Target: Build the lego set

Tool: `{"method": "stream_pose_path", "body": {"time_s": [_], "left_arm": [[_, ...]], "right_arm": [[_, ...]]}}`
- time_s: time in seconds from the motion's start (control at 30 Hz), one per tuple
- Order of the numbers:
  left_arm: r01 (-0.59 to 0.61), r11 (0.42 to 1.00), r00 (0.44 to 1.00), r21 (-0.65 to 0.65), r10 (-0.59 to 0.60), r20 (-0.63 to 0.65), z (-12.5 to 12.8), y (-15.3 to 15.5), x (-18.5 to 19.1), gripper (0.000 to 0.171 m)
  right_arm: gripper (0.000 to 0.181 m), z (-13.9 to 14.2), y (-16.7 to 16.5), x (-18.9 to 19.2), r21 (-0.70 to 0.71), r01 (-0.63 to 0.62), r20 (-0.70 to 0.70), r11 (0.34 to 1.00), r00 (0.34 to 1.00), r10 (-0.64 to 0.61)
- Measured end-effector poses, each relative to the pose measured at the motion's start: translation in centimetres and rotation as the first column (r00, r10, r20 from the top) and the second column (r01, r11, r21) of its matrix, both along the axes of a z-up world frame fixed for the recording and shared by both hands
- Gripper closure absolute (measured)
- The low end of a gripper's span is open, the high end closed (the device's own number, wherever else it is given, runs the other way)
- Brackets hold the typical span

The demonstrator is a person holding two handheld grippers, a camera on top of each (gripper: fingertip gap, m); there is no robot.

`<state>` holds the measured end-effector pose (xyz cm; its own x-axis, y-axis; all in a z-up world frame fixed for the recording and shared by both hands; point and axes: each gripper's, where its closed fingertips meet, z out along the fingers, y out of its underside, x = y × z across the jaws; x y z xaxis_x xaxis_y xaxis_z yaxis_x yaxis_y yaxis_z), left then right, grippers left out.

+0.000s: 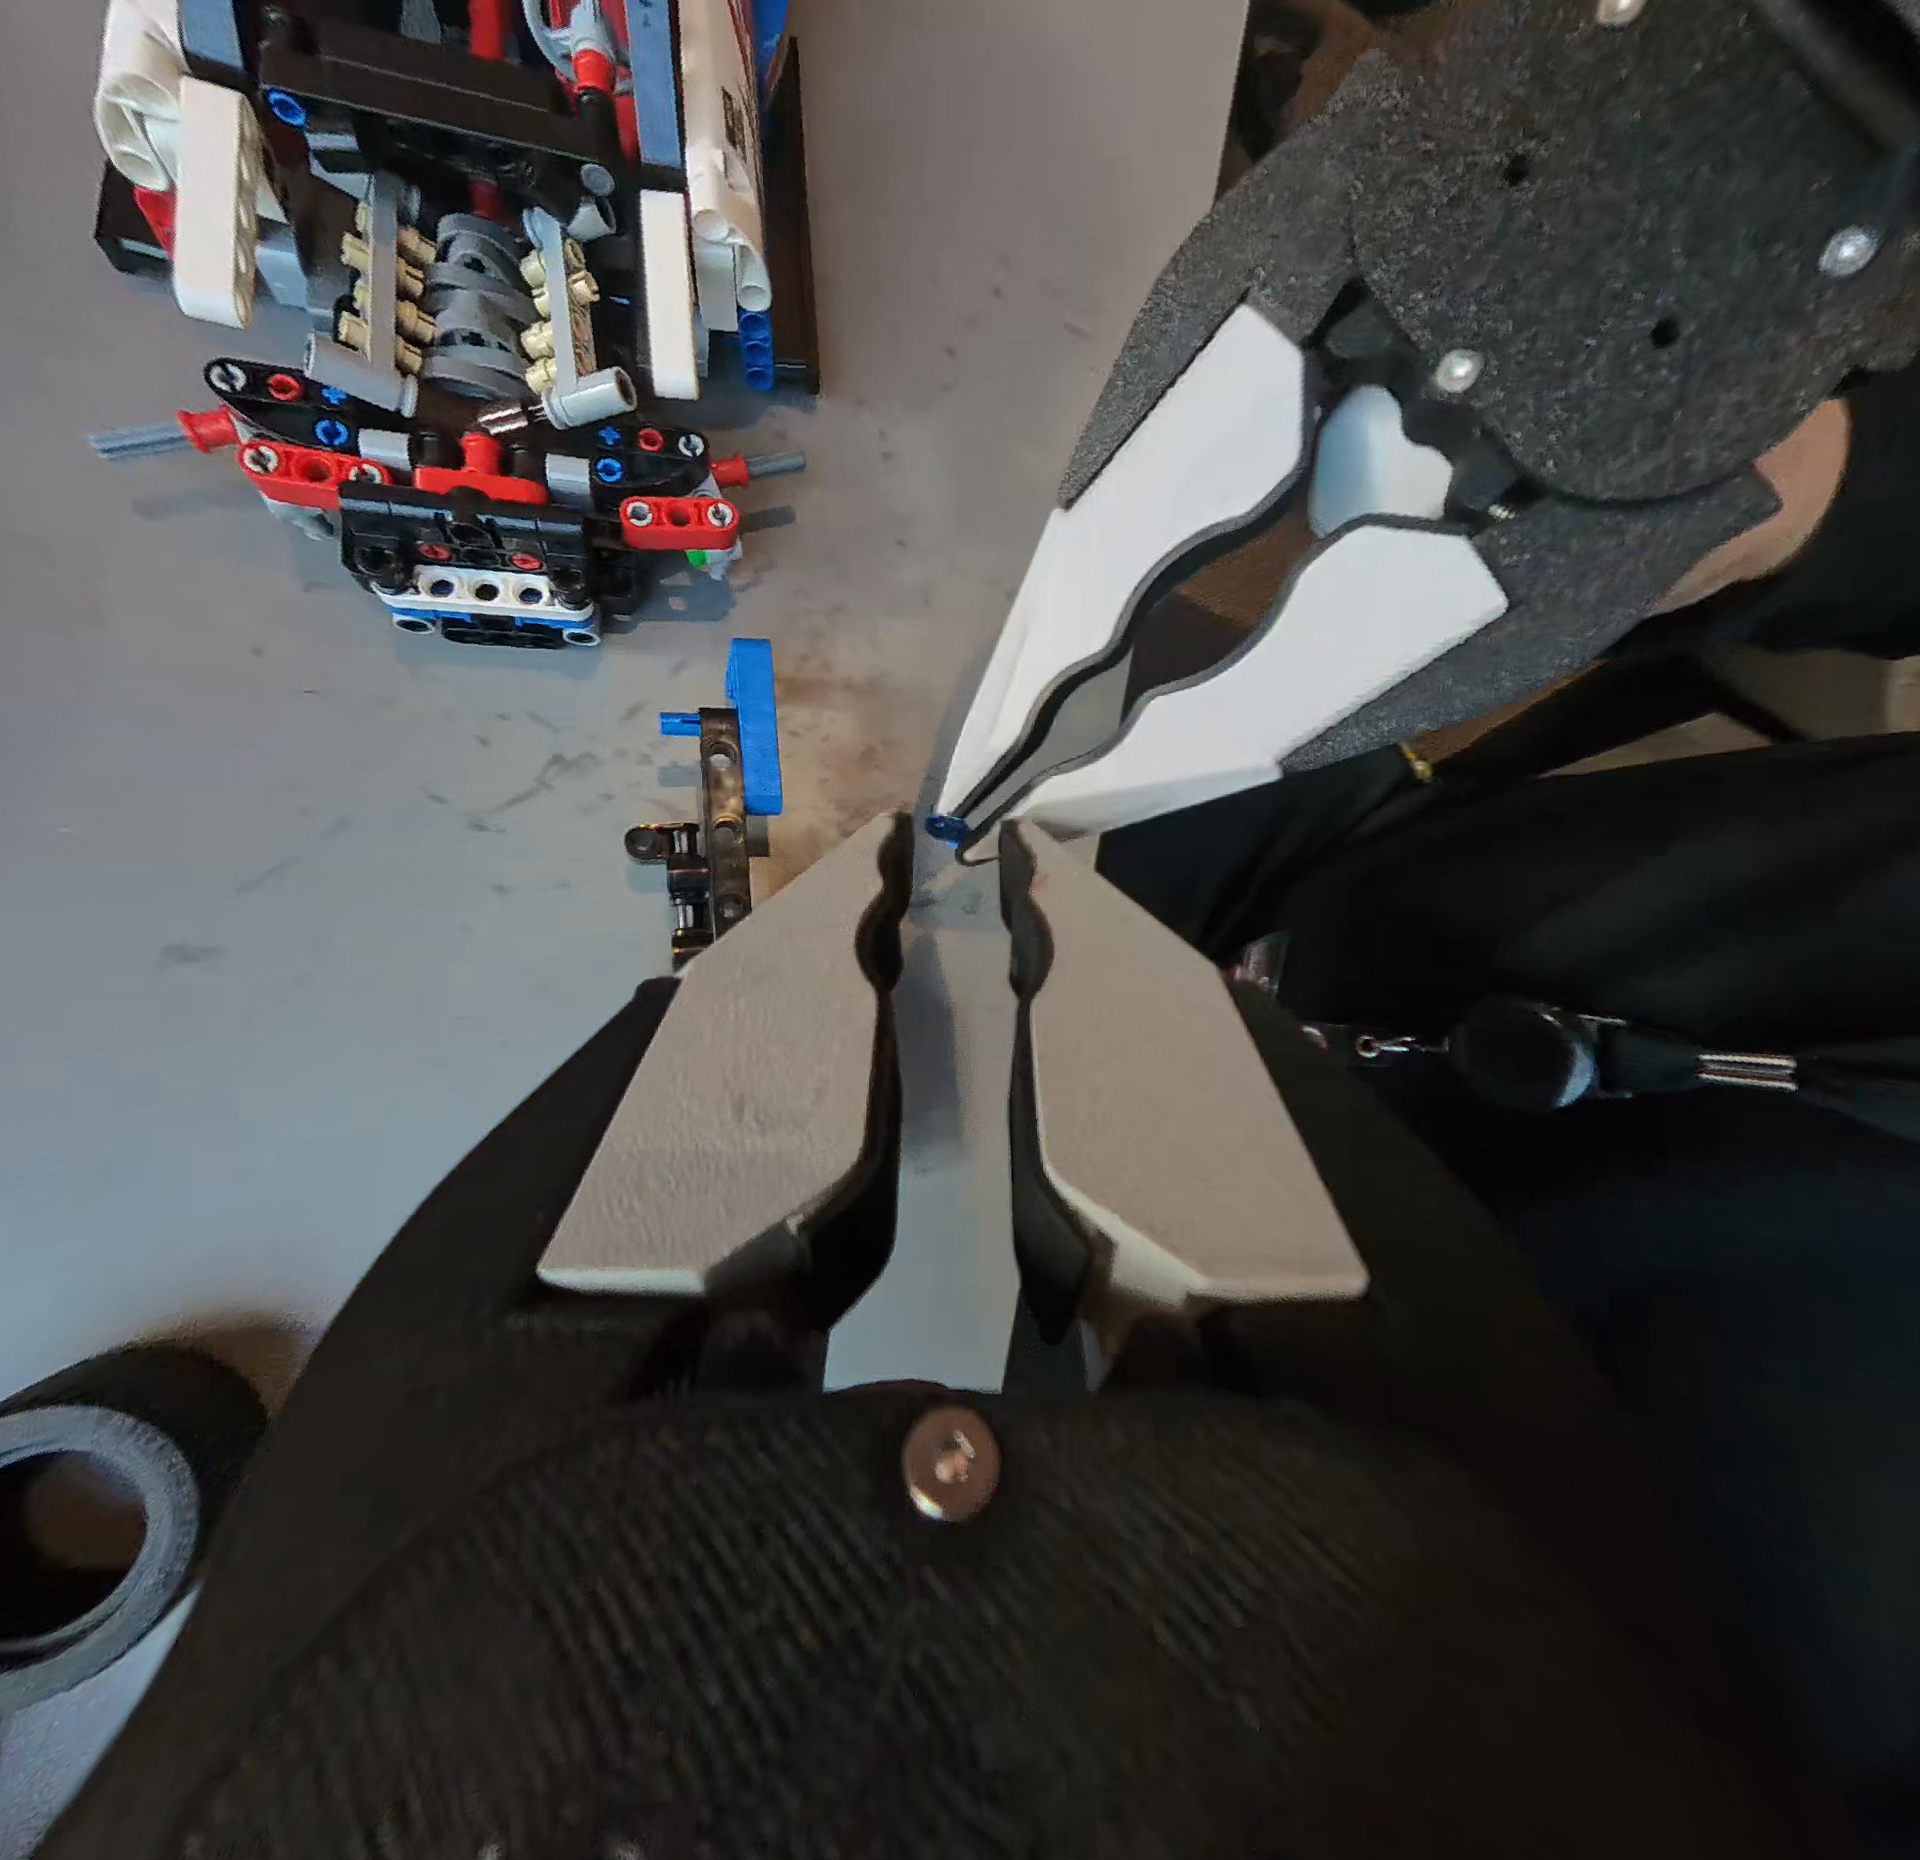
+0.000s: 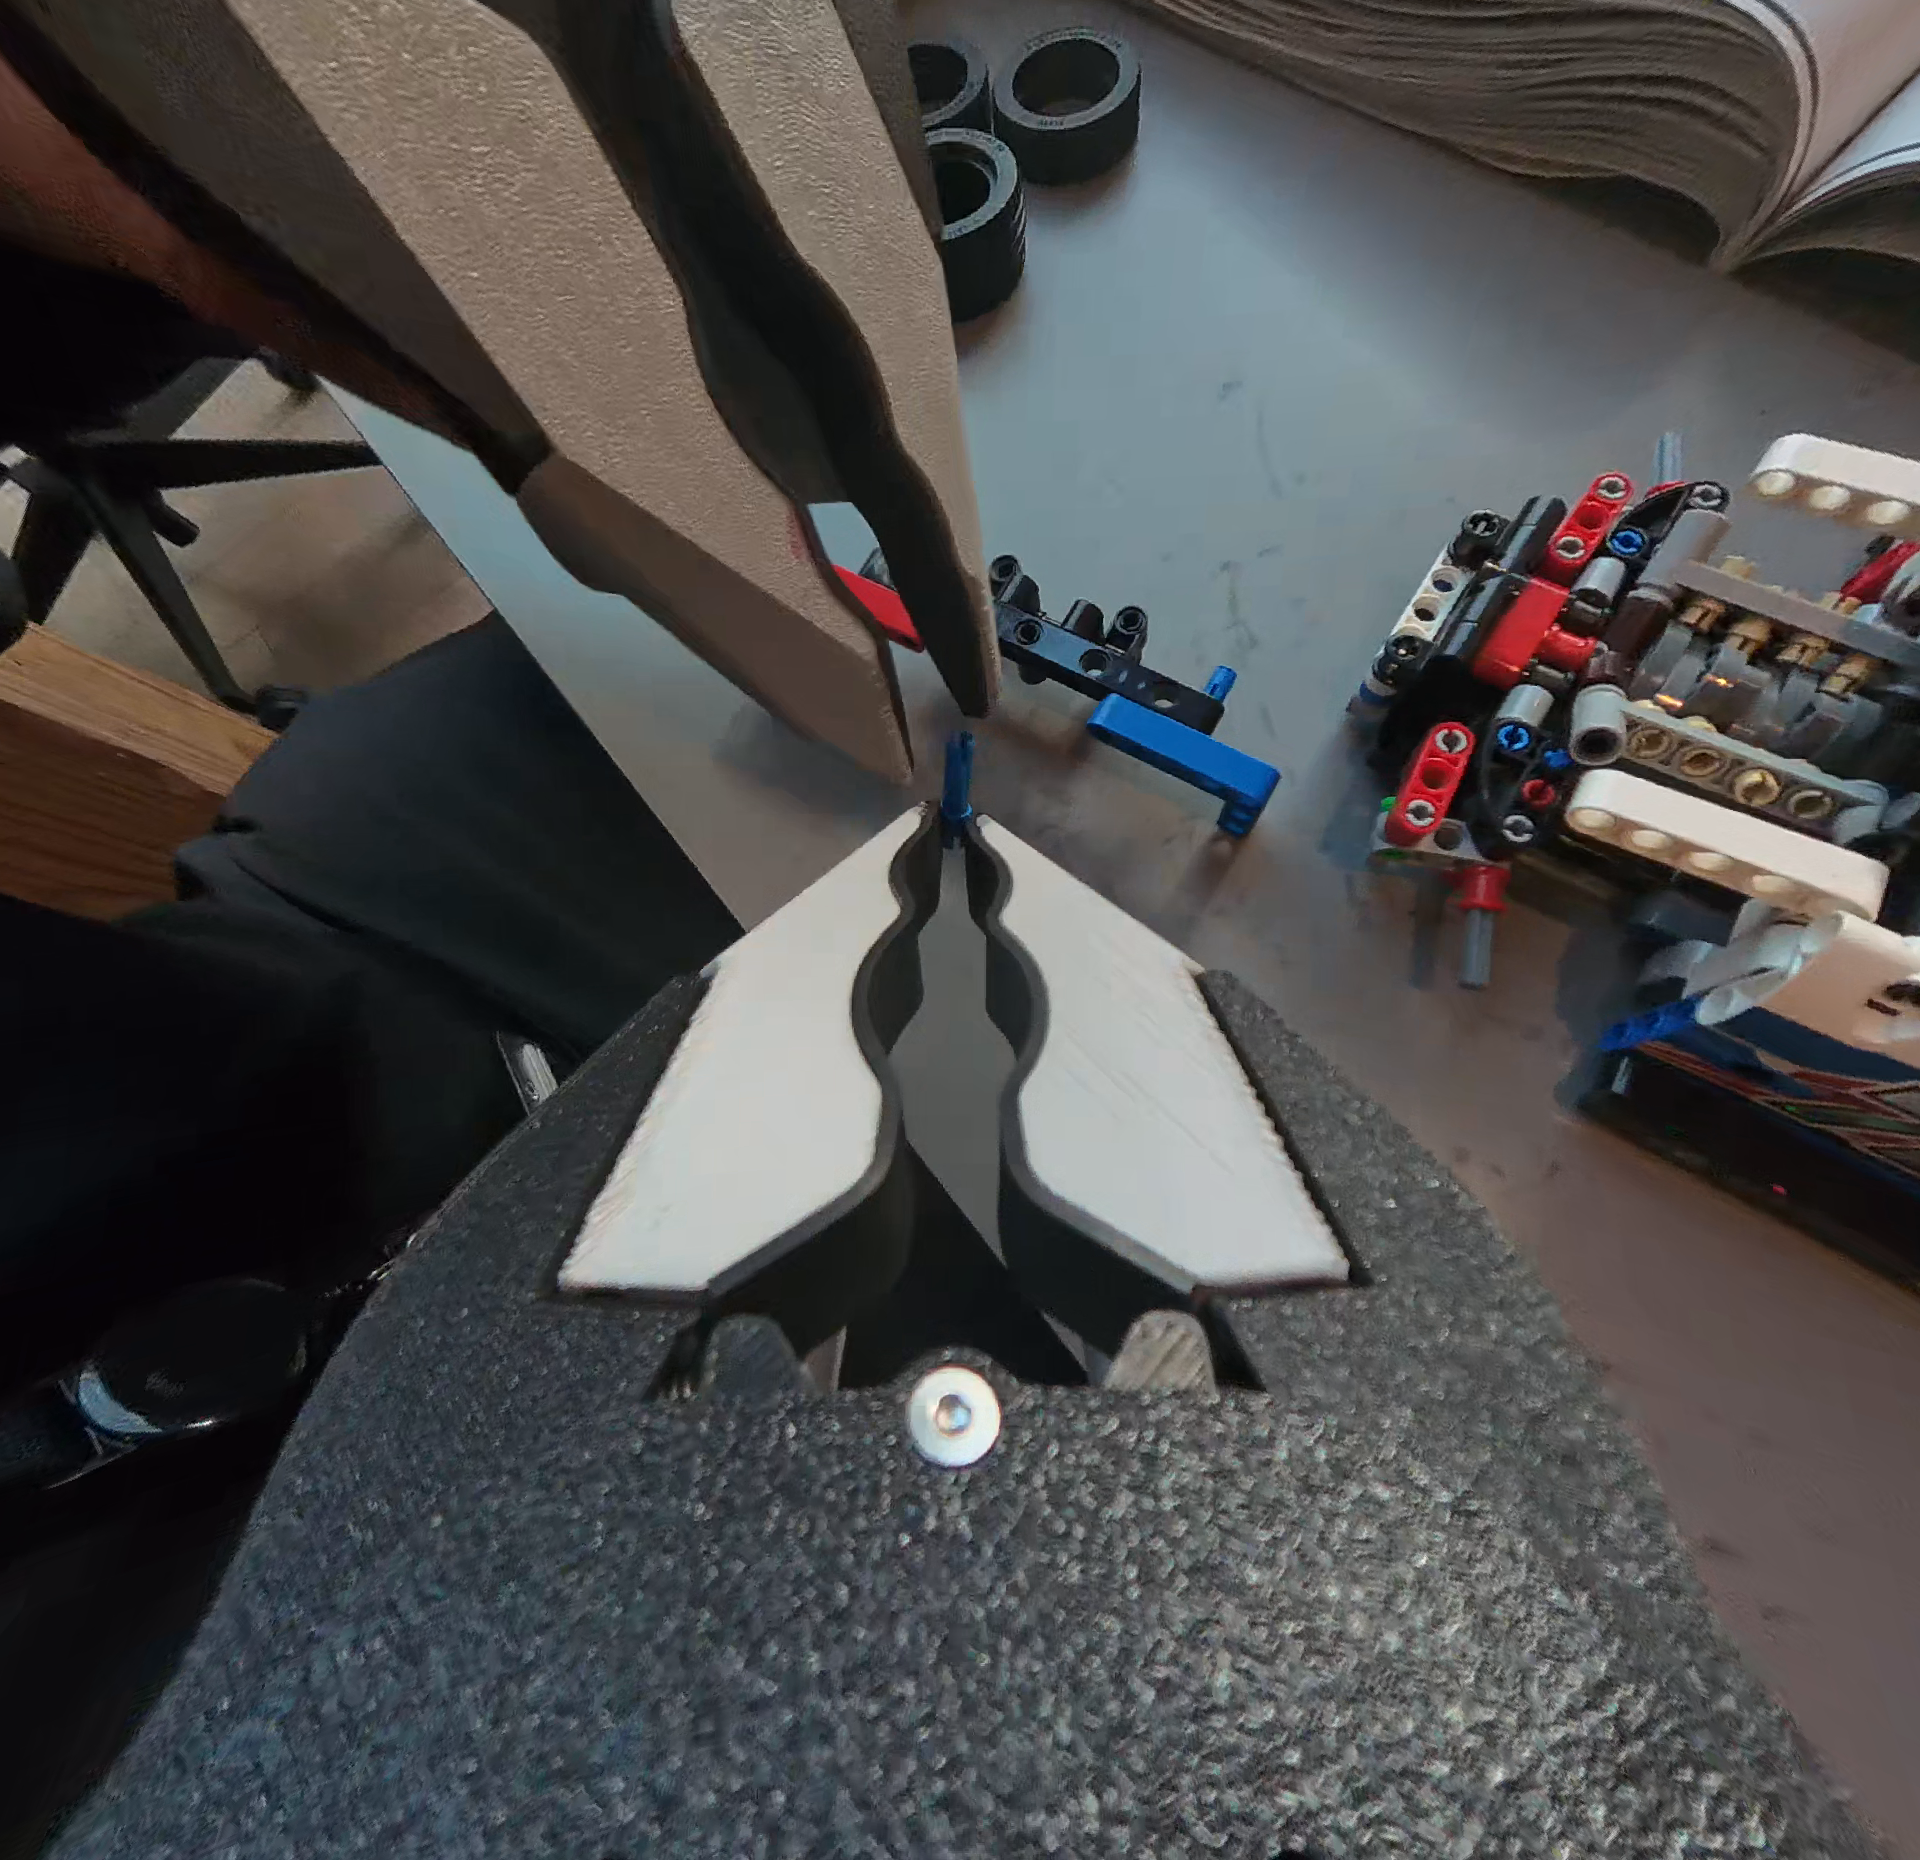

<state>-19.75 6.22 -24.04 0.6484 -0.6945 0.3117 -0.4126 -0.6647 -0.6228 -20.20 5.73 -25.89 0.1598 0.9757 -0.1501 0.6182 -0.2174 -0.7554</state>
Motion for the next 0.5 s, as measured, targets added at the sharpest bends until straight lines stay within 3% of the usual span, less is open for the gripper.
{"method": "stream_pose_path", "body": {"time_s": [0.23, 0.4, 0.5], "left_arm": [[0.015, 0.998, 0.996, -0.065, -0.009, 0.088, -0.2, -0.2, 0.6, 0.163], [0.036, 0.993, 0.981, -0.115, -0.013, 0.194, 0.4, -0.5, 1.3, 0.165], [0.038, 0.992, 0.981, -0.123, -0.013, 0.193, 0.4, -0.6, 1.1, 0.165]], "right_arm": [[0.178, 0.8, -0.2, 0.4, 0.087, -0.022, -0.024, 0.996, 0.999, 0.024], [0.177, 0.9, -0.6, 0.5, 0.1, -0.037, -0.036, 0.994, 0.998, 0.041], [0.177, 1.1, -0.7, 0.6, 0.086, -0.028, -0.052, 0.996, 0.998, 0.032]]}}
